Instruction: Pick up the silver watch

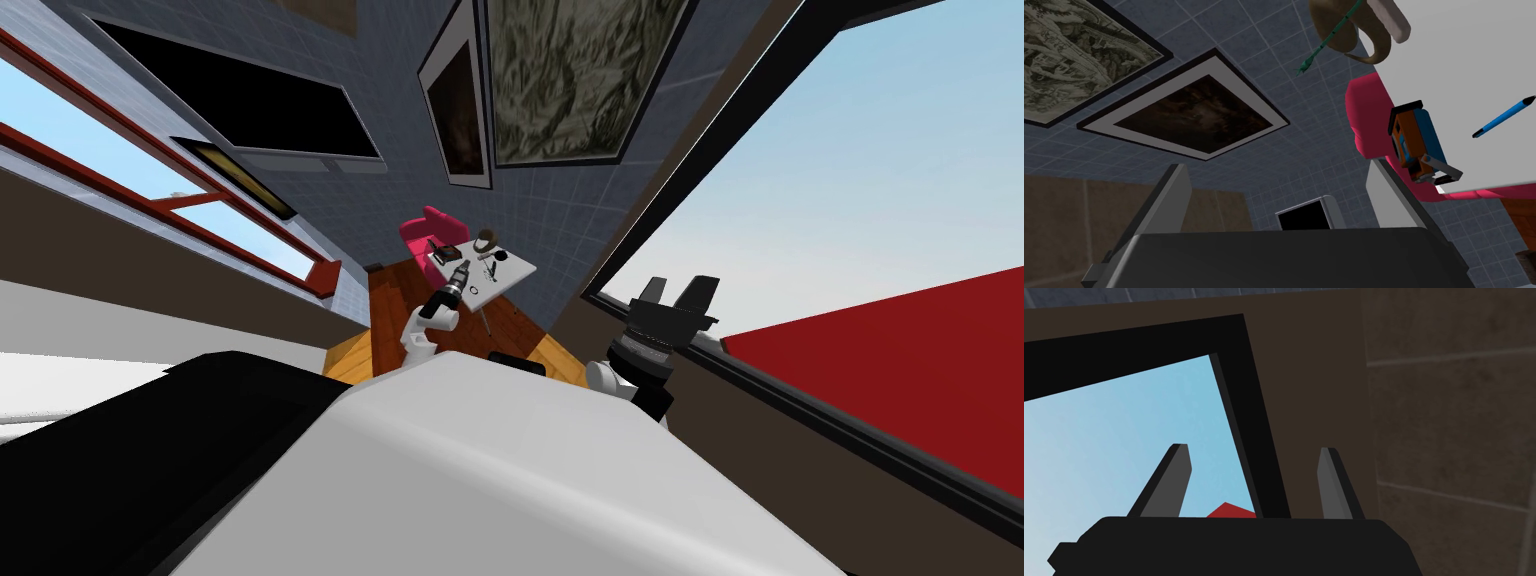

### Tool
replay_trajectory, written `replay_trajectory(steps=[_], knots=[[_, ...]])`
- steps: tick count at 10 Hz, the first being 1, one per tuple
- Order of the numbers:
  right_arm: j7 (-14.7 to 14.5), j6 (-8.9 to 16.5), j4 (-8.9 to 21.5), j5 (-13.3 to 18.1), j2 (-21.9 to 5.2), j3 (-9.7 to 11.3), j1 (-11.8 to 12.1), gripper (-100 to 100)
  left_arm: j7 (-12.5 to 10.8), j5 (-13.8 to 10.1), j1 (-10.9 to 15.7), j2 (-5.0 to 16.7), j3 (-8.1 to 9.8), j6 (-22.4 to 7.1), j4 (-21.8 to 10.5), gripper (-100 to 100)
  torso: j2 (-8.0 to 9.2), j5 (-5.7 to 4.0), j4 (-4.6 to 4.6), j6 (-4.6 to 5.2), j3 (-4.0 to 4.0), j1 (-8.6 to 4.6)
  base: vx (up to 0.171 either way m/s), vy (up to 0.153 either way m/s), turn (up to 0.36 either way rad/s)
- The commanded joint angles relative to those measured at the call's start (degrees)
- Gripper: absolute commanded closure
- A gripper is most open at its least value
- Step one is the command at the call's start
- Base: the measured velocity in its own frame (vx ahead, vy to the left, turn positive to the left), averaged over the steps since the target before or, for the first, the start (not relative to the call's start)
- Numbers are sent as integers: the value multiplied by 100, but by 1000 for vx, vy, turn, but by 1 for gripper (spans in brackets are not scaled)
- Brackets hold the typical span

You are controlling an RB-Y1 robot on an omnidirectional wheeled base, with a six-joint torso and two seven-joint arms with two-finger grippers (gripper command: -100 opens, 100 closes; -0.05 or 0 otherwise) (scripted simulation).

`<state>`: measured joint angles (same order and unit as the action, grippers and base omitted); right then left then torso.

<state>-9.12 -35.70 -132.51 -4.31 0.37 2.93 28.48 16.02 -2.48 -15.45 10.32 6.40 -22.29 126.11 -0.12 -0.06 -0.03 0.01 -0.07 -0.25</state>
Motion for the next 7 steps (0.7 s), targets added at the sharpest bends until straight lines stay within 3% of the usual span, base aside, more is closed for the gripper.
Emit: replay_trajectory(steps=[1, 7], knots=[[0, 0, 0, 0, 0, 0, 0, 0, 50, -36, -10, 59, 38, -286, -7, -100, 0, 0, 0, 0, 0, 0, 24, -55, 24], [0, 0, 0, 0, 0, 0, 0, 0, 357, -110, 164, 311, 196, -1243, -344, -100, -3, 0, -1, 0, -2, 1, 23, -61, 17]])
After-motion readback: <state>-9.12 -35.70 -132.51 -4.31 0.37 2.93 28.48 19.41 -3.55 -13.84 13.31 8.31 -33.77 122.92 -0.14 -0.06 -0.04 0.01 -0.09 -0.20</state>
